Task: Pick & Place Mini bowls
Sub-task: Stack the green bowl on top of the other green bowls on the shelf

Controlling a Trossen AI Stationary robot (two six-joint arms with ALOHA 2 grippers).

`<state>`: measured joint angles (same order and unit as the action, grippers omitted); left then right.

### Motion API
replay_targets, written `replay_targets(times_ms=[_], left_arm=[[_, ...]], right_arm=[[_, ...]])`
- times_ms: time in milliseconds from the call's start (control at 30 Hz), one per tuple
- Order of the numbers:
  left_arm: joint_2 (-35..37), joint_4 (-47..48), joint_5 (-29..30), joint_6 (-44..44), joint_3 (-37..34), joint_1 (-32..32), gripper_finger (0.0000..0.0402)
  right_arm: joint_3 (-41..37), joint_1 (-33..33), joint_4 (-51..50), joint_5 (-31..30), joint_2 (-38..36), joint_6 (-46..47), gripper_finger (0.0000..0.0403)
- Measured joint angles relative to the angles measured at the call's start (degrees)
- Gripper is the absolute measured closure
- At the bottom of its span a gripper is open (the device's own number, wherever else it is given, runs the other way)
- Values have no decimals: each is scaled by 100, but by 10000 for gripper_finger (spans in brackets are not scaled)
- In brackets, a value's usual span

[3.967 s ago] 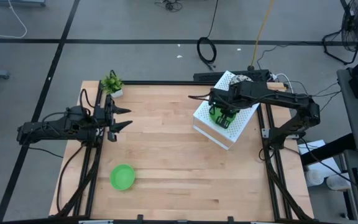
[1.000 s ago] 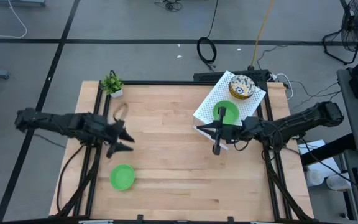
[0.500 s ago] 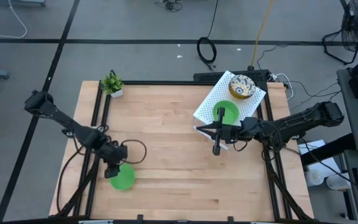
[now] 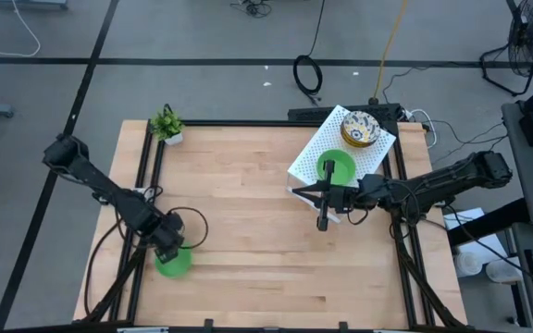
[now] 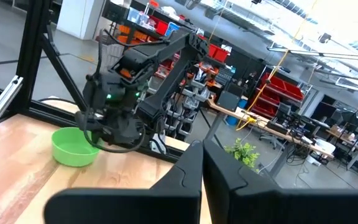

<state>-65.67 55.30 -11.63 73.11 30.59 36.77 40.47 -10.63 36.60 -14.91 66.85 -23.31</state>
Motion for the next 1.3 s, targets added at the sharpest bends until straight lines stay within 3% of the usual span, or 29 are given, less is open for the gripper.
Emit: replay_targets(times_ms=[200,367,567,700,800,967,1167,1300], left_arm=[[-35,-25,282,411,-4,-158,179],[-35,-101,69,474,-4,-269,195],[-35,-193,-3,71,-4,-269,295],[-31,-254,386,-505,-4,-298,379],[-23,-548,723,-912,5,-428,388],[-33,-1835,1478,-2246,-8,-698,383],[-20,-3662,2097,-4561,124,-1175,386],[-17,-4432,2982,-6313,568,-1454,391]], right_arm=[[0,2,-1,0,0,11,403],[0,2,0,0,0,11,403],[0,2,-2,0,0,11,403],[0,2,-2,0,0,11,403],[0,2,-2,0,0,11,403],[0,2,-1,0,0,11,403],[0,2,0,0,0,13,403],[0,2,0,0,0,13,403]])
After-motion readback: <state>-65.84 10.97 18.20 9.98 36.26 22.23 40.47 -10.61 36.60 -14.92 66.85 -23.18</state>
